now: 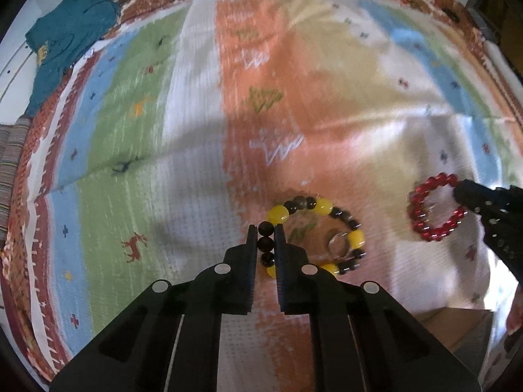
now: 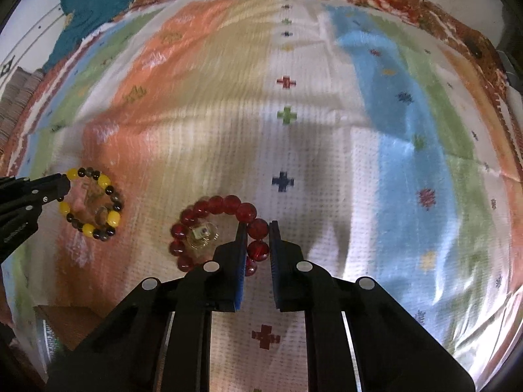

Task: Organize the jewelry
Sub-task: 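Lift and carry both held bracelets over the silver tin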

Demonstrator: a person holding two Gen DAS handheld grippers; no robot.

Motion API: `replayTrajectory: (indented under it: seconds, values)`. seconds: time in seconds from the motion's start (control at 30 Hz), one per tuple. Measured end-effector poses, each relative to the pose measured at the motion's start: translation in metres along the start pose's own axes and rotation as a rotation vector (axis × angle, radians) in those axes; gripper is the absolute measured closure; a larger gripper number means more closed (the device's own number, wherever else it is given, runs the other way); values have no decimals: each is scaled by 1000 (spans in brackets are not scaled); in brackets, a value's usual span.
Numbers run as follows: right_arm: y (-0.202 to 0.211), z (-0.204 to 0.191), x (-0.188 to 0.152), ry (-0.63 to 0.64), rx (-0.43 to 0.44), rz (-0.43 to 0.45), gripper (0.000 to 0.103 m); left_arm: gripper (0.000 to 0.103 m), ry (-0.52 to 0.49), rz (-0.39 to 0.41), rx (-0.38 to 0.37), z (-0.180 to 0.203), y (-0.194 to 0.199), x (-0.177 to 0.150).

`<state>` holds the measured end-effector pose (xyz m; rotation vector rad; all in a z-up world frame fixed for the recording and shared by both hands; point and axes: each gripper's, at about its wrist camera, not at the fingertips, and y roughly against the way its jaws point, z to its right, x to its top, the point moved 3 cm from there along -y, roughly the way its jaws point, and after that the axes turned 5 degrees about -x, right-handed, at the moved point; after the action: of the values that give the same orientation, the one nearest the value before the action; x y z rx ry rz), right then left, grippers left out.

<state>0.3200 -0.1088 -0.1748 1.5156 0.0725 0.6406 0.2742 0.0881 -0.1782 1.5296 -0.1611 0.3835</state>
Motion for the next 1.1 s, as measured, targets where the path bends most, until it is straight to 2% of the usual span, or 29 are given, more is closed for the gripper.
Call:
replayTrajectory:
  seconds: [0.23, 0.87, 1.1]
  values:
    - [20, -7, 6, -2, 25, 56, 89, 94, -21, 47, -68, 16, 22, 6]
    - [78, -17, 7, -8, 84, 199, 89, 94, -36, 127, -119, 24, 59, 7]
    - [90, -17, 2, -7, 84, 226, 89, 94, -44, 162, -139, 29, 79, 3]
